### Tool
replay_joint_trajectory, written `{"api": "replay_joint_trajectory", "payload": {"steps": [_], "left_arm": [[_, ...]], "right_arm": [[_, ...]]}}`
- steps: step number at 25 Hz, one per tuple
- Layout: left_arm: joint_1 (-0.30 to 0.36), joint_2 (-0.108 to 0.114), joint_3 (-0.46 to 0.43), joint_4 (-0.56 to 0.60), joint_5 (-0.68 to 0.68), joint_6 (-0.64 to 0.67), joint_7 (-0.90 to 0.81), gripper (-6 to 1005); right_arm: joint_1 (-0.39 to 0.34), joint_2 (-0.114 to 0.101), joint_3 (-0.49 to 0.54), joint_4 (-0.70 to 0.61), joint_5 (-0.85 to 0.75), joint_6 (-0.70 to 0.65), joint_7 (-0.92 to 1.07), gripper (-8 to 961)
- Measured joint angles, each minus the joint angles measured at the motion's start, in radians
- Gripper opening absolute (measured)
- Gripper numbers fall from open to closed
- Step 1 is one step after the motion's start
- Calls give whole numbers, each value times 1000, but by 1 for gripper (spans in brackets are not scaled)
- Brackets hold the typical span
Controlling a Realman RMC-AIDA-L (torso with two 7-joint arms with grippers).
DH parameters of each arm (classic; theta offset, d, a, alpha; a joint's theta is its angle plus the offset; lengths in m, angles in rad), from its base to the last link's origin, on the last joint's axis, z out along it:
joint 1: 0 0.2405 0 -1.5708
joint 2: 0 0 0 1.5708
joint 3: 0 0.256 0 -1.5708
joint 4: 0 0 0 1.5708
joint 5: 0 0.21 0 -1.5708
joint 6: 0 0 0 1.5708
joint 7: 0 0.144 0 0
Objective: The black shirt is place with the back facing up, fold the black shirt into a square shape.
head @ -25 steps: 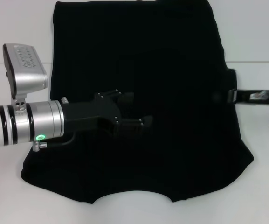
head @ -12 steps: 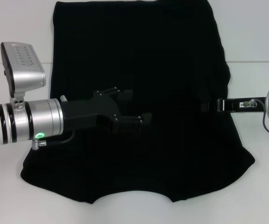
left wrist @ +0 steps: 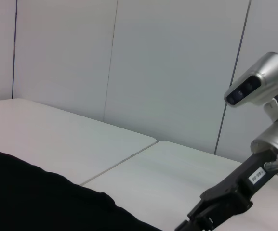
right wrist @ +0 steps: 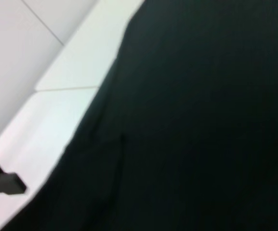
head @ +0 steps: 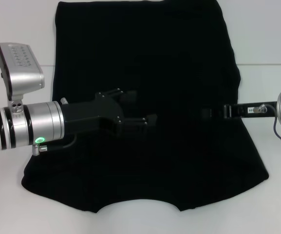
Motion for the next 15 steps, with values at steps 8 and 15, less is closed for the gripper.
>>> {"api": "replay_joint_trajectory", "payload": {"steps": [8, 15], "left_arm": [[11, 7, -38, 0, 0, -11, -36, 934], [60, 63, -163, 17, 52, 43, -222, 934]], "right_arm": [[-37, -19, 5, -2, 175, -88, -69, 303], [-67, -4, 6, 13, 236, -101, -175, 510]]}}
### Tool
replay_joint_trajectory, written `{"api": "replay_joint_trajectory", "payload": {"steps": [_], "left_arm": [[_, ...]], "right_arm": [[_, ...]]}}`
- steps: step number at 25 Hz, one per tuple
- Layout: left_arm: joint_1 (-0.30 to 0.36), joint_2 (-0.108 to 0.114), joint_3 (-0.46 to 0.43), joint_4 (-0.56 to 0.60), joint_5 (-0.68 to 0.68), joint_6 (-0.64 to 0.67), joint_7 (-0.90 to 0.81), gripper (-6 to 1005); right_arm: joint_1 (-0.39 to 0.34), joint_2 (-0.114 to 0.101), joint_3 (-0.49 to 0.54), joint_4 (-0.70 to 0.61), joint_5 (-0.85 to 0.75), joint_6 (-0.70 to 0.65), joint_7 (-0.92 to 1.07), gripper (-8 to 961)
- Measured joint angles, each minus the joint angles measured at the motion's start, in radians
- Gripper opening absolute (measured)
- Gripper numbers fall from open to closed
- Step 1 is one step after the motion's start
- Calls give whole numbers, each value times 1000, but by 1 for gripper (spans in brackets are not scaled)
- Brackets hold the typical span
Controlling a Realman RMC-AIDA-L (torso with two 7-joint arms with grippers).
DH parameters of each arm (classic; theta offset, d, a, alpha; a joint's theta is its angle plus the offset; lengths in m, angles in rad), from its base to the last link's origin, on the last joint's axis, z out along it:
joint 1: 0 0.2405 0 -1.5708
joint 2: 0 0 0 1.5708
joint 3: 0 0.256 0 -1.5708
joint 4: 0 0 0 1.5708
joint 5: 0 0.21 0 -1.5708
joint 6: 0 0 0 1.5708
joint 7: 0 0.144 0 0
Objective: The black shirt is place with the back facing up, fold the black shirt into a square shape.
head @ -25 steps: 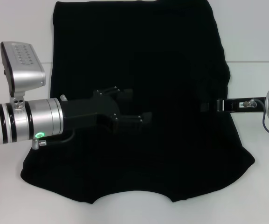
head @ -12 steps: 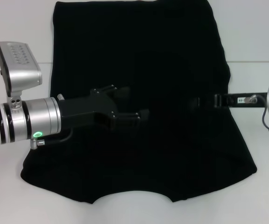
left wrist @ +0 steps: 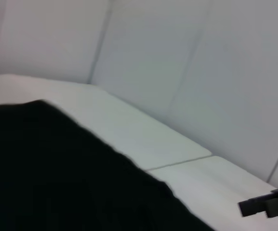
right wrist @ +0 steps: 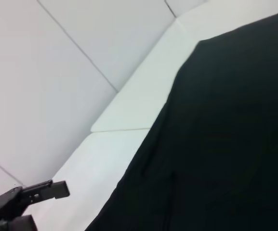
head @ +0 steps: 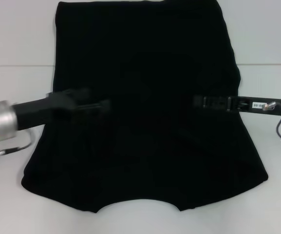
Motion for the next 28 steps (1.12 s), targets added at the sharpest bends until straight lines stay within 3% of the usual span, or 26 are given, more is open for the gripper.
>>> {"api": "replay_joint_trajectory", "payload": {"steps": [6, 12, 16, 28], "left_arm": [[82, 8, -175, 88, 141, 105, -37, 935], [123, 8, -293, 136, 303, 166, -89, 935], [135, 10, -330, 142, 365, 166, -127, 935], [122, 10, -320, 140, 494, 106, -277, 935]], "right_arm": [[5, 31, -2, 1, 20, 56, -41, 640], [19, 41, -6, 1, 21, 88, -42, 641], [25, 41, -4, 1, 22, 88, -38, 641], [21, 38, 0, 1, 22, 88, -35, 640]]}}
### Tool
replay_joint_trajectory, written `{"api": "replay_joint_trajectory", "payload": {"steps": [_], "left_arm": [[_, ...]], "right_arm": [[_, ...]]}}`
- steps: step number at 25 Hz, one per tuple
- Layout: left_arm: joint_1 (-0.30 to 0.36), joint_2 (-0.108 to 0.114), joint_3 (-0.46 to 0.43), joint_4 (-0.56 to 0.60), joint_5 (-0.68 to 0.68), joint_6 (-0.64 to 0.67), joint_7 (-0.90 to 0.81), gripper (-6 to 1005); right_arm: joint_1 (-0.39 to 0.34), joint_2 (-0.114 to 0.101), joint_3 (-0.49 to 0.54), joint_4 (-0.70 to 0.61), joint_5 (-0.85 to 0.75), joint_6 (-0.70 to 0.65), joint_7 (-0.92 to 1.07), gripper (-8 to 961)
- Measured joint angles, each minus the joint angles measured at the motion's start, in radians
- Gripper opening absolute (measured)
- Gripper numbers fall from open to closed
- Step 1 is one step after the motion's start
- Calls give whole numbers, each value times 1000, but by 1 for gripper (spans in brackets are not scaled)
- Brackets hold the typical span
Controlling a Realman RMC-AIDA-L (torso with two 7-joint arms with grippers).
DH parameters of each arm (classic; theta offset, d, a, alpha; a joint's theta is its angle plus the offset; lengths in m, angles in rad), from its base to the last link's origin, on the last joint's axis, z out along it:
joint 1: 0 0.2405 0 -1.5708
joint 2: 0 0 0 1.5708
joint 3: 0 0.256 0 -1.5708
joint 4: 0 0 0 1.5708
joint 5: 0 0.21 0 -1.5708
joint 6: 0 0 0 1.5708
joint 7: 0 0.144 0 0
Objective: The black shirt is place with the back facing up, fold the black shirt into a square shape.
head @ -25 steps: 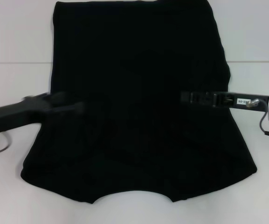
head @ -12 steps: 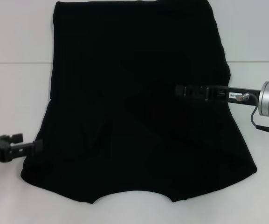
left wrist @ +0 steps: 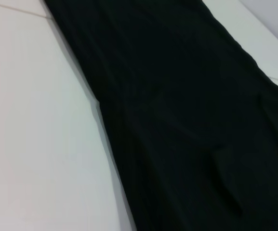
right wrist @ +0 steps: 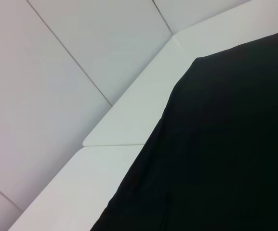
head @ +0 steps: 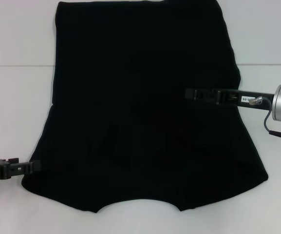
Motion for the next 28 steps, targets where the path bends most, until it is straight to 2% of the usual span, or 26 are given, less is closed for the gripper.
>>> {"api": "replay_joint_trajectory", "payload": {"steps": [8, 19, 28], "left_arm": [[-13, 1, 3, -4, 25, 5, -1, 927], [-25, 7, 11, -6, 45, -13, 0, 769], [-38, 5, 11, -21, 69, -18, -1, 376]], "right_arm": [[-5, 0, 0, 0, 0, 0, 0, 641], [-3, -7, 6, 0, 0, 0, 0, 641], [-5, -10, 8, 0, 0, 0, 0, 640]]}}
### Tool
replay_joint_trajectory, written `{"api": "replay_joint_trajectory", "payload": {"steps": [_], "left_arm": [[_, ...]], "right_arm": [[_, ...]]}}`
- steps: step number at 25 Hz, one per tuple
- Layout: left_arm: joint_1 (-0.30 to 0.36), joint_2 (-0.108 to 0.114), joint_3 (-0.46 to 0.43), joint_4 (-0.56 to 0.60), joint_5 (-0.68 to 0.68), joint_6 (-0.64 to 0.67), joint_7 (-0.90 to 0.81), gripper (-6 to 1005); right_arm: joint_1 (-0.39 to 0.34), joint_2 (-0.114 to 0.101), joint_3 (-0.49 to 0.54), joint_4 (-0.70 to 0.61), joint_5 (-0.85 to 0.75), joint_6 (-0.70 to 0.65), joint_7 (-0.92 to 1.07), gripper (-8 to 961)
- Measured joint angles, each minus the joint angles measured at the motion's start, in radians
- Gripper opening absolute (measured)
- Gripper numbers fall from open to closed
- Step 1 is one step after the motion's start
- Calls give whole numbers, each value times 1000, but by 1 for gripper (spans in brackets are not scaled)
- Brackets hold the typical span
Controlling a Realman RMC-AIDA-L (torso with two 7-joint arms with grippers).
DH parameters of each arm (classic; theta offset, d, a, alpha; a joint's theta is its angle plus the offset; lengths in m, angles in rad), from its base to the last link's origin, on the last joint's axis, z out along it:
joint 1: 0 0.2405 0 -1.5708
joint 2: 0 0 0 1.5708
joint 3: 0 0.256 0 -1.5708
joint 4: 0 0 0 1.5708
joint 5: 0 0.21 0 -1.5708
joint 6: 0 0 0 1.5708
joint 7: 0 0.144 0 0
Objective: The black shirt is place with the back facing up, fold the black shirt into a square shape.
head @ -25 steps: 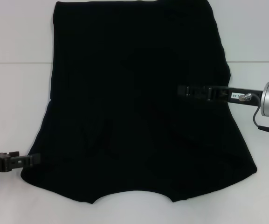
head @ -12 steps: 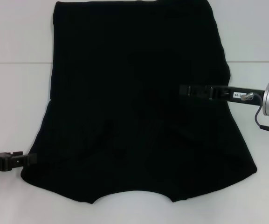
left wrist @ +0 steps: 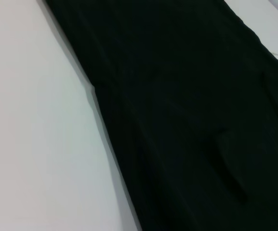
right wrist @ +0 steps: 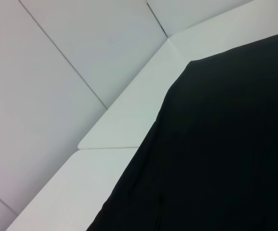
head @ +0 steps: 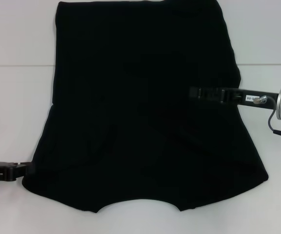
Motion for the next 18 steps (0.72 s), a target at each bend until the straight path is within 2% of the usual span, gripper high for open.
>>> {"api": "replay_joint_trajectory", "payload": {"steps": [2, 4, 9, 18], "left_arm": [[-1, 0, 0, 0, 0, 0, 0, 299], [-1, 0, -2, 2, 1, -1, 1, 62], [3, 12, -20, 14, 5, -3, 2, 35], [4, 14, -30, 13, 21, 14, -14, 29]], "right_arm": [[-2, 0, 0, 0, 0, 0, 0, 641], [-6, -2, -2, 0, -4, 1, 0, 641], [-40, -25, -7, 4, -42, 21, 28, 634], [-162, -116, -4, 23, -71, -95, 52, 622]]}}
